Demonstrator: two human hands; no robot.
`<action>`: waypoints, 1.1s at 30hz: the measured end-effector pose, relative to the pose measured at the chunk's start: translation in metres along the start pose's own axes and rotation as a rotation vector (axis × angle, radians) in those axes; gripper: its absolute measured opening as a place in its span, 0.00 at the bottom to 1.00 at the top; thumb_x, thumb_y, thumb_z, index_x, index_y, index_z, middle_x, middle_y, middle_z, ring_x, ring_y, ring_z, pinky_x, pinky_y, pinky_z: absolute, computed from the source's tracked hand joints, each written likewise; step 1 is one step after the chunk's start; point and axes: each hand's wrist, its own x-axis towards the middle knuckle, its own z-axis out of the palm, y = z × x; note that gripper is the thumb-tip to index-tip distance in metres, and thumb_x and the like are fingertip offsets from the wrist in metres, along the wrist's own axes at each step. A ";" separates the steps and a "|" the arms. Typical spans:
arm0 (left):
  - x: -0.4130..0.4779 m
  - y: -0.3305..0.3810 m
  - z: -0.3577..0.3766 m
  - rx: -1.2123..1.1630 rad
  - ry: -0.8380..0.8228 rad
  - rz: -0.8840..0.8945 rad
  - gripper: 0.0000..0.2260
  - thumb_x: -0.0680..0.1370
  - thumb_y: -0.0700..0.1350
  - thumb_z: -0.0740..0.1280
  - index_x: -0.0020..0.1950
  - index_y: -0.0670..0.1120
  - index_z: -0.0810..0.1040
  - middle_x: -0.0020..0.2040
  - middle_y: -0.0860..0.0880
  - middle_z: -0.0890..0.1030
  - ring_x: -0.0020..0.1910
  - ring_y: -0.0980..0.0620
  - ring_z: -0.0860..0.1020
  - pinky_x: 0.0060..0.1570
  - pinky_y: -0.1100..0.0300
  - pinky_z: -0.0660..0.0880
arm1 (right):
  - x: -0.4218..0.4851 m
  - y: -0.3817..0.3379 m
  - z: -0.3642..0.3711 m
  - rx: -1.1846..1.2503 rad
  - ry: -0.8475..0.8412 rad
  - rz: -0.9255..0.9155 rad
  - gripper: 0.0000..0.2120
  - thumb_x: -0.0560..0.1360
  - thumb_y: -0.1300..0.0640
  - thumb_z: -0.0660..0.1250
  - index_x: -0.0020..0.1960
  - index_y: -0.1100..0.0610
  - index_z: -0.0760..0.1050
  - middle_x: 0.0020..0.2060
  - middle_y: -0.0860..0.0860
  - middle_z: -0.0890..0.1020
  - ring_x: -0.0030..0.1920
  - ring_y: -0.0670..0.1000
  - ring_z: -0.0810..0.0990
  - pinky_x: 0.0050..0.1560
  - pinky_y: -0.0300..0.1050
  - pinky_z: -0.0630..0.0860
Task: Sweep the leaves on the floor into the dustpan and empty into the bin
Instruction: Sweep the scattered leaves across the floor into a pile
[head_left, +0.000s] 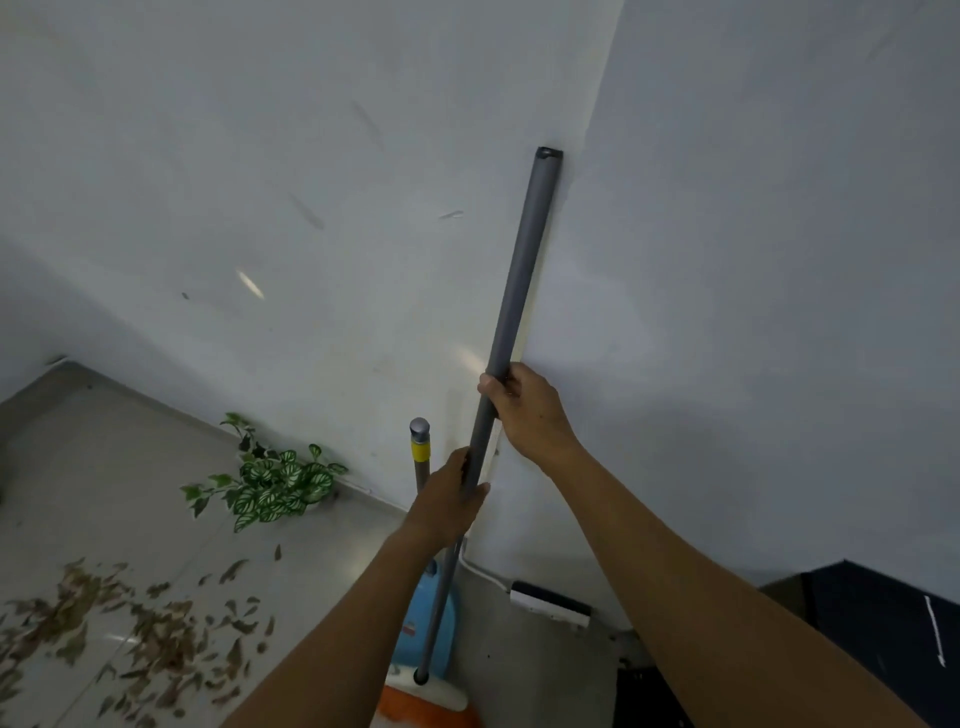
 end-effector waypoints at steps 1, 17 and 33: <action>0.001 -0.003 0.002 -0.005 0.022 -0.007 0.14 0.79 0.45 0.62 0.64 0.44 0.67 0.51 0.47 0.78 0.48 0.52 0.76 0.47 0.63 0.71 | 0.001 0.002 0.001 0.007 -0.002 -0.017 0.14 0.79 0.51 0.60 0.57 0.60 0.74 0.51 0.54 0.81 0.52 0.53 0.81 0.55 0.47 0.79; -0.084 -0.044 -0.020 -0.182 0.159 0.144 0.07 0.79 0.41 0.63 0.55 0.40 0.75 0.45 0.44 0.81 0.43 0.48 0.78 0.45 0.59 0.75 | -0.063 -0.088 0.032 0.385 -0.074 -0.090 0.17 0.76 0.52 0.66 0.31 0.56 0.70 0.23 0.51 0.75 0.26 0.50 0.76 0.37 0.46 0.78; -0.330 -0.156 -0.155 -0.142 0.460 0.011 0.01 0.78 0.42 0.62 0.48 0.47 0.71 0.37 0.46 0.76 0.34 0.47 0.74 0.37 0.54 0.71 | -0.274 -0.237 0.218 0.663 -0.242 -0.093 0.16 0.72 0.61 0.63 0.29 0.54 0.61 0.20 0.47 0.62 0.20 0.46 0.59 0.24 0.40 0.60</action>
